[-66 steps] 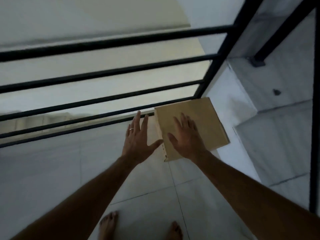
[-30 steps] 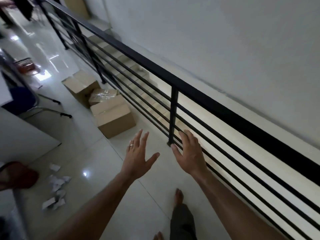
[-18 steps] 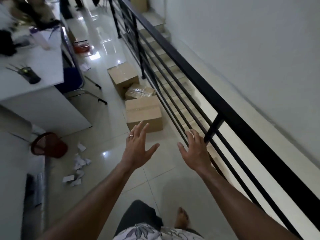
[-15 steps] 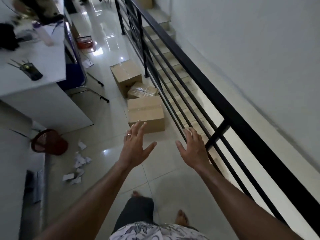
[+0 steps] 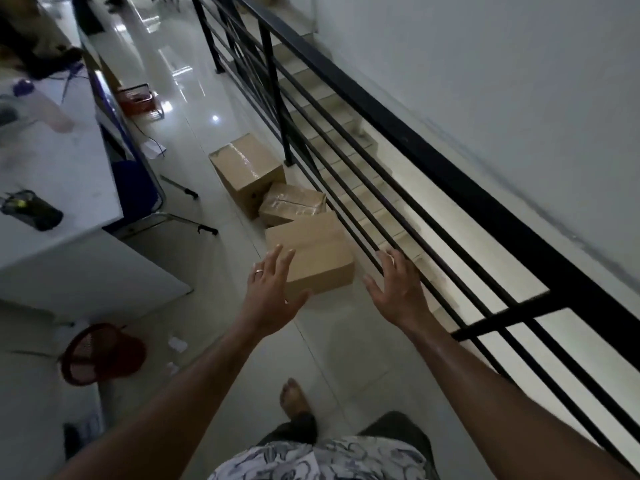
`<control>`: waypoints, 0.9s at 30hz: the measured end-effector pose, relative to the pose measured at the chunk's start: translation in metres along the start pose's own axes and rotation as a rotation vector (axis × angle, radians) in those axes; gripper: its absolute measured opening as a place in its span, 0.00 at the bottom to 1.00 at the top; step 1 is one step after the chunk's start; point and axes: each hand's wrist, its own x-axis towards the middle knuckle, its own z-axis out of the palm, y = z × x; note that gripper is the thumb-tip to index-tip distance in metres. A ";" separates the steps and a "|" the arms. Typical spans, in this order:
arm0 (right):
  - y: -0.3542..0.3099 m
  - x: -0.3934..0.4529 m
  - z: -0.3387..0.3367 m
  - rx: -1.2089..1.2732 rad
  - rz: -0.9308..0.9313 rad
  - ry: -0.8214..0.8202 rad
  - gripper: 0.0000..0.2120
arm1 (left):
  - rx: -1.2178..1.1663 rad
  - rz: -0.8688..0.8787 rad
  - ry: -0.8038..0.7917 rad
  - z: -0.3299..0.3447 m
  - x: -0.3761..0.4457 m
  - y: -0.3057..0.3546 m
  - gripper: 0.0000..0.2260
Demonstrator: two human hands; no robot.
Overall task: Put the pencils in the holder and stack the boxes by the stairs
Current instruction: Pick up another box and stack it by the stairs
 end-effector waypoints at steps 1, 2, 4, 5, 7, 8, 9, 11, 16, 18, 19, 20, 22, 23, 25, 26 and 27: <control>-0.008 0.012 0.008 0.008 0.033 -0.007 0.28 | 0.001 0.000 -0.020 -0.004 0.012 -0.015 0.38; -0.015 0.022 0.014 0.015 0.059 -0.015 0.28 | -0.005 -0.006 -0.030 -0.007 0.022 -0.026 0.38; -0.023 0.032 0.021 0.018 0.069 -0.020 0.28 | -0.028 -0.011 -0.035 -0.009 0.035 -0.040 0.38; -0.026 0.044 0.026 0.015 0.075 -0.017 0.27 | -0.038 -0.012 -0.045 -0.009 0.047 -0.048 0.38; -0.030 0.061 0.031 0.011 0.089 -0.024 0.28 | -0.039 -0.022 -0.053 -0.008 0.065 -0.059 0.39; -0.030 0.071 0.036 0.006 0.093 -0.038 0.28 | -0.042 -0.035 -0.056 -0.006 0.074 -0.065 0.39; -0.029 0.081 0.041 0.001 0.093 -0.057 0.29 | -0.048 -0.053 -0.058 -0.003 0.082 -0.070 0.39; -0.026 0.097 0.051 -0.019 0.077 -0.083 0.30 | -0.062 -0.082 -0.050 0.005 0.096 -0.078 0.39; -0.006 0.153 0.104 -0.039 0.039 -0.111 0.30 | -0.088 -0.122 -0.036 0.054 0.144 -0.114 0.38; 0.006 0.177 0.134 -0.054 0.031 -0.124 0.30 | -0.090 -0.140 -0.022 0.084 0.165 -0.133 0.37; 0.013 0.189 0.154 -0.059 0.027 -0.128 0.30 | -0.097 -0.143 -0.017 0.103 0.176 -0.145 0.37; 0.020 0.201 0.172 -0.065 0.022 -0.123 0.30 | -0.105 -0.141 -0.010 0.121 0.187 -0.156 0.37; 0.035 0.222 0.208 -0.069 0.016 -0.111 0.30 | -0.109 -0.145 0.000 0.158 0.207 -0.178 0.37; 0.043 0.231 0.225 -0.065 0.015 -0.102 0.30 | -0.107 -0.152 0.005 0.176 0.216 -0.189 0.37; 0.065 0.252 0.270 -0.078 0.006 -0.097 0.30 | -0.106 -0.167 0.019 0.222 0.233 -0.215 0.37; 0.077 0.263 0.292 -0.095 0.007 -0.096 0.31 | -0.105 -0.174 0.029 0.246 0.242 -0.228 0.37; 0.090 0.275 0.316 -0.109 0.018 -0.098 0.31 | -0.108 -0.187 0.036 0.271 0.251 -0.244 0.37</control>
